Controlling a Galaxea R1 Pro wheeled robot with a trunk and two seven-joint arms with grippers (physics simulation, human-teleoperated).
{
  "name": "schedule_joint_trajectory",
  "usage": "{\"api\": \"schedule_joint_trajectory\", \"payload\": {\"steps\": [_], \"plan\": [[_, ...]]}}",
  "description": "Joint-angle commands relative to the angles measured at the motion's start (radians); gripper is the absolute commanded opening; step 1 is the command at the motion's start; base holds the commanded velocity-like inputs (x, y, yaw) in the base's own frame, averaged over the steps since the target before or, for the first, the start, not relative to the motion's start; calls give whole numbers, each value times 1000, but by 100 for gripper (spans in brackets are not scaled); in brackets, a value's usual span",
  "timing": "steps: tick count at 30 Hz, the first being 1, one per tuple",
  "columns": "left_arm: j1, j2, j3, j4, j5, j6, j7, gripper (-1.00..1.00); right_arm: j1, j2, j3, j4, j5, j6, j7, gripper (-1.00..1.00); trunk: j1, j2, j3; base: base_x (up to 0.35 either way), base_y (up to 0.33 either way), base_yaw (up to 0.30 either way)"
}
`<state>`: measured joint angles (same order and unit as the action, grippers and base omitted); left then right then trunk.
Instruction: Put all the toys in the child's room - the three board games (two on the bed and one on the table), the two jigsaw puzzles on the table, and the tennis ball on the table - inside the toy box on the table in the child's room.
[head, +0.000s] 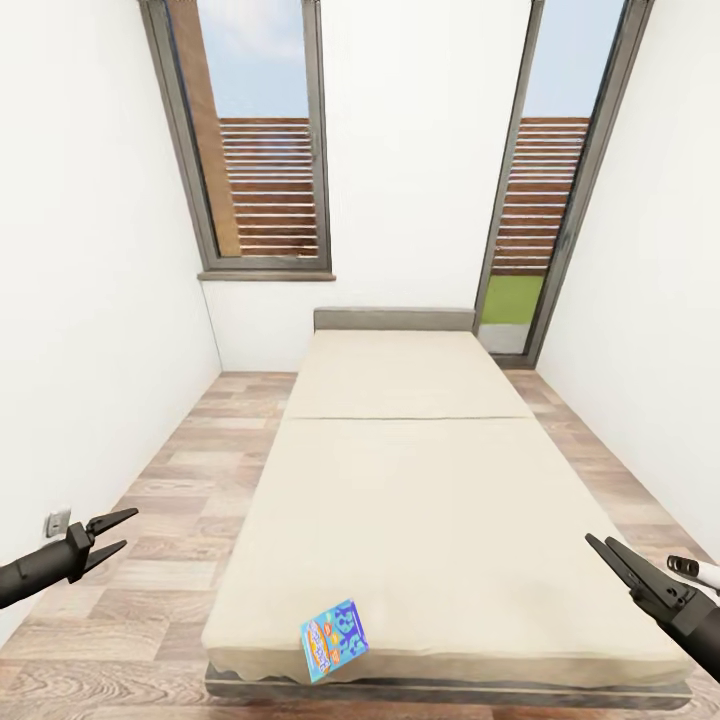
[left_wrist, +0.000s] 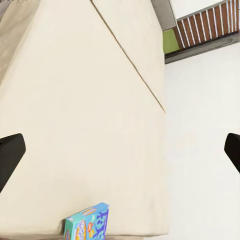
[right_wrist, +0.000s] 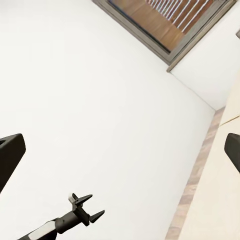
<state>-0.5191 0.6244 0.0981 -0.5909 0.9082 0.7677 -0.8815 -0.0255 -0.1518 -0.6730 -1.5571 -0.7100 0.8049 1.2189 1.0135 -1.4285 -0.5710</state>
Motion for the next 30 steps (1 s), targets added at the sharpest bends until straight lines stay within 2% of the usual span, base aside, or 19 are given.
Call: {"api": "schedule_joint_trajectory", "payload": {"steps": [1, 23, 30], "plan": [[-1, 0, 1, 0, 2, 5, -1, 100, -1, 0, 0, 0, -3, 7, 1, 100, 0, 0, 1, 0, 0, 0], [-1, -2, -3, 0, 1, 4, -1, 100, -1, 0, 0, 0, -3, 7, 0, 100, 0, 0, 37, 0, 0, 1], [-1, -3, -3, 0, 0, 4, -1, 100, -1, 0, -1, 1, -3, 7, -1, 100, 0, 0, 42, 0, 0, 17]]}}
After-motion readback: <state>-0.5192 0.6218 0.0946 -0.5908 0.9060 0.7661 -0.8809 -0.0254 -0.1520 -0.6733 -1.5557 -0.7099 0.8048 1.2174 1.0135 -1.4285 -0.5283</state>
